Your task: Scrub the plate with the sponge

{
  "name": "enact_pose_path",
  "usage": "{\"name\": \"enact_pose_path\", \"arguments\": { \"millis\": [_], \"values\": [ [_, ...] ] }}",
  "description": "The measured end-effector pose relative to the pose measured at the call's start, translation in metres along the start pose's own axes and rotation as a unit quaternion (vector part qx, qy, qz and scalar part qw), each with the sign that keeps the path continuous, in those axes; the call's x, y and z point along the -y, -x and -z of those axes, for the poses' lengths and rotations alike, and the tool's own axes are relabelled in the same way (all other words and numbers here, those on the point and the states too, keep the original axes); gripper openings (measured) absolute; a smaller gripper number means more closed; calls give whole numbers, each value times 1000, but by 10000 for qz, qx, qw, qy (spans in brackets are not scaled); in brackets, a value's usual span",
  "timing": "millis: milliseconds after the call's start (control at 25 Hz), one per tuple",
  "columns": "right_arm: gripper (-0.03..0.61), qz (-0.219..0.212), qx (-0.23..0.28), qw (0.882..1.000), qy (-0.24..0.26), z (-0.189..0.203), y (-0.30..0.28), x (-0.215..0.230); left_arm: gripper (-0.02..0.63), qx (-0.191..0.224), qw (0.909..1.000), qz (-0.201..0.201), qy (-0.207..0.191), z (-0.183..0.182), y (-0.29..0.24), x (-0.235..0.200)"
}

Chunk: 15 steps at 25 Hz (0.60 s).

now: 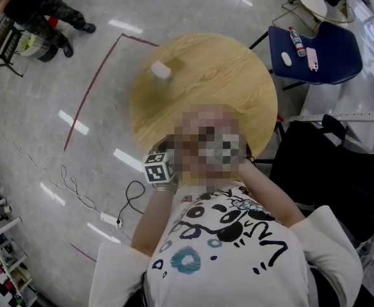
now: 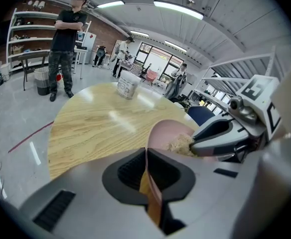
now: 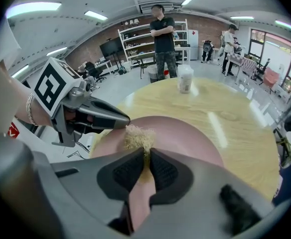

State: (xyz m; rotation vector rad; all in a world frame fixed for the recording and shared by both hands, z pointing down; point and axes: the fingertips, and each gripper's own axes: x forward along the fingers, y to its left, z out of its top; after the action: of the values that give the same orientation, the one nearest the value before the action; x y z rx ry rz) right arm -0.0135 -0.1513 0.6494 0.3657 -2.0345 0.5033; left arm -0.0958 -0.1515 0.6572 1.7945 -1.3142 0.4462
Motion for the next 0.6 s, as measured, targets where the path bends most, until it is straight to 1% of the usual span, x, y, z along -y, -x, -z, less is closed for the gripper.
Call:
{"name": "enact_pose_path", "arguments": {
  "millis": [240,440,600],
  "values": [
    [52,279,47,9995,-126,-3,4,20,26,-20,10000,-17,-91,0,1,-1],
    [51,692,240,9972,-170,-3,18,37,26,73,9999,104,-39,-5,3,2],
    [49,854,455,9951,-208,-6,36,42,28,234,9993,192,-221,-20,13,6]
  ]
}}
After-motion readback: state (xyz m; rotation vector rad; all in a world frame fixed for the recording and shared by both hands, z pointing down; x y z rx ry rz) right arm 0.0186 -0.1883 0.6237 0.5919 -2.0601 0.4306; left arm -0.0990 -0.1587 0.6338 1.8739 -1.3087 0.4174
